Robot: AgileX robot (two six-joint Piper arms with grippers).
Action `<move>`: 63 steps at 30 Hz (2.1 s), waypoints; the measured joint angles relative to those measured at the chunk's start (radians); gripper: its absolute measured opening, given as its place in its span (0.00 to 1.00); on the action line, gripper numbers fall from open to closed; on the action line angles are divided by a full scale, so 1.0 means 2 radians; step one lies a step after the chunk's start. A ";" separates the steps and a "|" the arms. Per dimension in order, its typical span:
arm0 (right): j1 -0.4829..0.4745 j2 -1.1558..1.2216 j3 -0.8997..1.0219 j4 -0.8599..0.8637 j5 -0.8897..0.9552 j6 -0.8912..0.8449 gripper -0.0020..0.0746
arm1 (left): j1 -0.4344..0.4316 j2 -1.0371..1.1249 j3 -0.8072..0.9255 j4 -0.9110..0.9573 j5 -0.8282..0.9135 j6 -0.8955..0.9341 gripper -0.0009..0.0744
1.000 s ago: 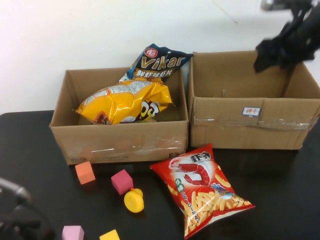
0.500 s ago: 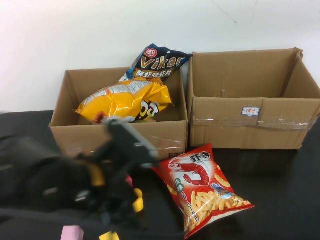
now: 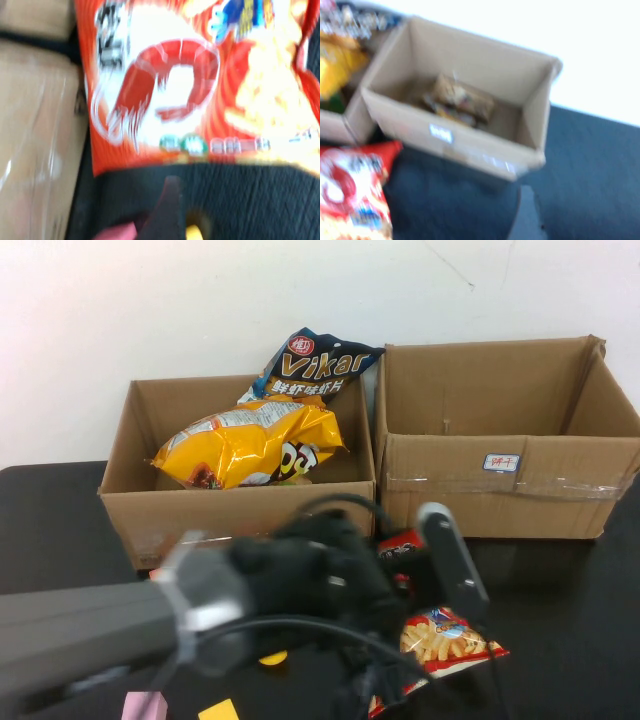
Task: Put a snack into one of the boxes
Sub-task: Pick up the potato chip
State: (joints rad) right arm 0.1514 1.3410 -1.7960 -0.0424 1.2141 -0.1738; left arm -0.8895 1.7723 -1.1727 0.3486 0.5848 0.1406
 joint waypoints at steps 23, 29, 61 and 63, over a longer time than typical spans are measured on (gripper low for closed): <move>0.000 -0.223 0.307 0.034 0.000 0.025 0.64 | -0.024 0.210 -0.137 0.125 0.011 -0.132 0.86; 0.000 -0.229 0.315 0.032 0.000 0.025 0.64 | -0.029 0.217 -0.140 0.130 0.019 -0.135 0.52; 0.000 -0.229 0.319 0.025 -0.002 0.024 0.64 | -0.057 0.133 -0.203 -0.080 0.164 -0.039 0.10; 0.000 -0.229 0.324 0.025 -0.011 0.024 0.64 | -0.057 0.117 -0.203 -0.091 0.171 -0.030 0.10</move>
State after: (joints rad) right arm 0.1514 0.8823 -1.1474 0.0067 1.1928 -0.1262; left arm -1.0032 2.0063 -1.5789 0.1662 0.9265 0.0803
